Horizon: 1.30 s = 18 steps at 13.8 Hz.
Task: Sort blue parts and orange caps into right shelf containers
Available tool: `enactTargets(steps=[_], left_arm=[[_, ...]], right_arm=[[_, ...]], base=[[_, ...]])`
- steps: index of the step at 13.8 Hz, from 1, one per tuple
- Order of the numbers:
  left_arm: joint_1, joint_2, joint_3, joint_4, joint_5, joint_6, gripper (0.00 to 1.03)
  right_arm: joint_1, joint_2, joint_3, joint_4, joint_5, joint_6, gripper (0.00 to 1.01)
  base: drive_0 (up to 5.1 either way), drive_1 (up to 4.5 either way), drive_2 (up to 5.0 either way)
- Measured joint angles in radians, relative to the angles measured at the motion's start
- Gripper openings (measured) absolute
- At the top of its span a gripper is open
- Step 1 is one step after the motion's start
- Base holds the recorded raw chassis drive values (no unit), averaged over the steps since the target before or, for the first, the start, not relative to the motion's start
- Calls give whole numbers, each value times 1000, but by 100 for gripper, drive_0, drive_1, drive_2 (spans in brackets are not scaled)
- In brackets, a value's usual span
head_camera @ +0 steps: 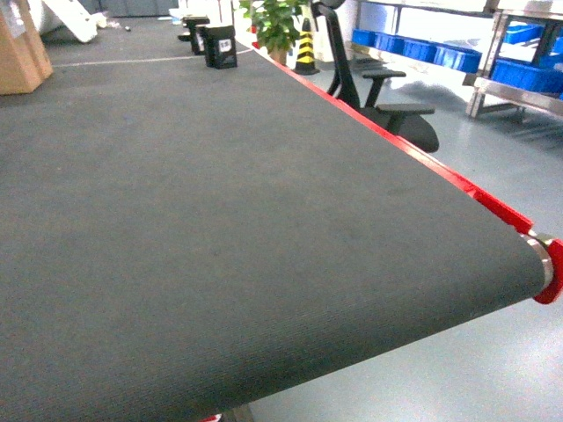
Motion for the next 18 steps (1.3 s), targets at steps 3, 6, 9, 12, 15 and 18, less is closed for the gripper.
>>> enactTargets(steps=[3,6,9,12,15,18], left_arm=[[0,0,0,0,0,0,43],[0,0,0,0,0,0,43],[0,0,0,0,0,0,43],[0,0,0,0,0,0,43],[0,0,0,0,0,0,43],[0,0,0,0,0,0,43]], right_arm=[[0,0,0,0,0,0,45],[0,0,0,0,0,0,45],[0,0,0,0,0,0,45],[0,0,0,0,0,0,45],[0,0,0,0,0,0,45],[0,0,0,0,0,0,45]], base=[[-166,-166,-166],[-166,-166,-166],[-166,-166,-166],[-166,-166,-166],[-161,-161,-161],[-153,-153,-153]])
